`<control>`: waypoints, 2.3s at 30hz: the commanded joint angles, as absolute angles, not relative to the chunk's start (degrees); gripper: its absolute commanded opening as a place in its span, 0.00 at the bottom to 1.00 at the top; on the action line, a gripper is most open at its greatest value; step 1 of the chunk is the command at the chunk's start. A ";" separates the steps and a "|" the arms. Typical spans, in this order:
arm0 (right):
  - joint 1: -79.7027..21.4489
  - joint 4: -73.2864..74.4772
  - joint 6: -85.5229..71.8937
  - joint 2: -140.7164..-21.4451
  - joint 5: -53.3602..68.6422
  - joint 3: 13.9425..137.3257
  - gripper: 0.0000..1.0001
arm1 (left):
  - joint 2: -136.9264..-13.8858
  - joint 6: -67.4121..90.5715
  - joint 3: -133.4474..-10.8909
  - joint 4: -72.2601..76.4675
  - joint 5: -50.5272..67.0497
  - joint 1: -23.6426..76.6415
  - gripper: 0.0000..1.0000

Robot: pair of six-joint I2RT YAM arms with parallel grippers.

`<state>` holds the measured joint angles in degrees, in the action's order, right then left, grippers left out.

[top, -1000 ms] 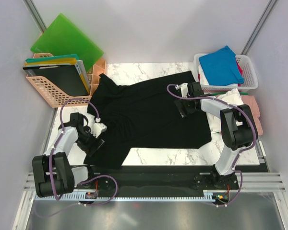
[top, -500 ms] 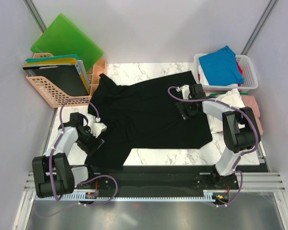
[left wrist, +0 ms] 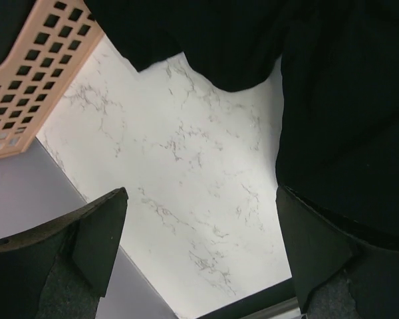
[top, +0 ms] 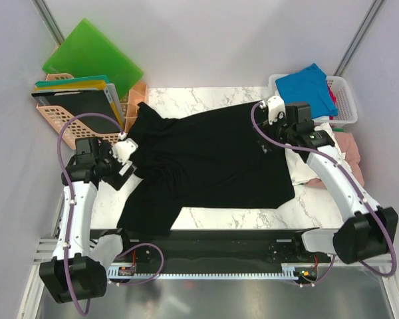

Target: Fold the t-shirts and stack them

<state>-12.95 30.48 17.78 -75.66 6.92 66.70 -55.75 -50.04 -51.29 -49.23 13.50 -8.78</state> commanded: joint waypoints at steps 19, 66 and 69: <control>-12.92 48.77 13.54 -120.81 4.75 128.62 0.98 | -75.24 -34.98 -76.65 -43.77 11.78 5.09 1.00; -15.38 28.04 15.47 -115.66 12.56 90.88 0.96 | -124.17 -27.94 -110.12 -32.07 -9.67 8.79 0.89; -15.38 27.60 14.77 -115.84 12.92 90.27 0.96 | -127.51 -29.26 -113.20 -32.78 -9.41 9.14 0.92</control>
<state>-15.27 29.95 14.81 -117.14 12.21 91.02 -124.42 -28.99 -109.36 -31.46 -8.71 8.51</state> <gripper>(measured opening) 0.957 0.917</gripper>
